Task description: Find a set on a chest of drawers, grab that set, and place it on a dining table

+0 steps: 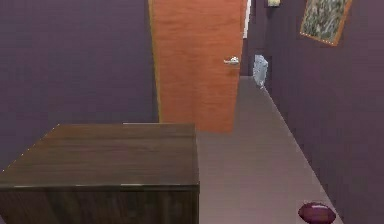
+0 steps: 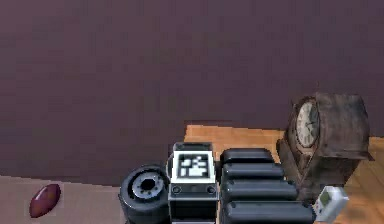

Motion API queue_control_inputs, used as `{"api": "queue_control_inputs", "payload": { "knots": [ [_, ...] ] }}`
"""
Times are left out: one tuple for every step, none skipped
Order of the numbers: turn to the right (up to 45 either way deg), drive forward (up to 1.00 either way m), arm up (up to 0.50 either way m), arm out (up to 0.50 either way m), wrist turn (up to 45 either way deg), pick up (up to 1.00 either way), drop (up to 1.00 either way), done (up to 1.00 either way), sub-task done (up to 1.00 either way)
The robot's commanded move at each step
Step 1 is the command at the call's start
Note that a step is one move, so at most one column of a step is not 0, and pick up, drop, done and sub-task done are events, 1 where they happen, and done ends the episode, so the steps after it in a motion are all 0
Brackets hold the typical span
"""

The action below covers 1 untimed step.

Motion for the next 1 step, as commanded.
{"api": "queue_control_inputs", "payload": {
  "knots": [
    [0.0,0.2,0.0,0.0,0.0,0.0,0.0,0.0,0.0]
  ]
}}
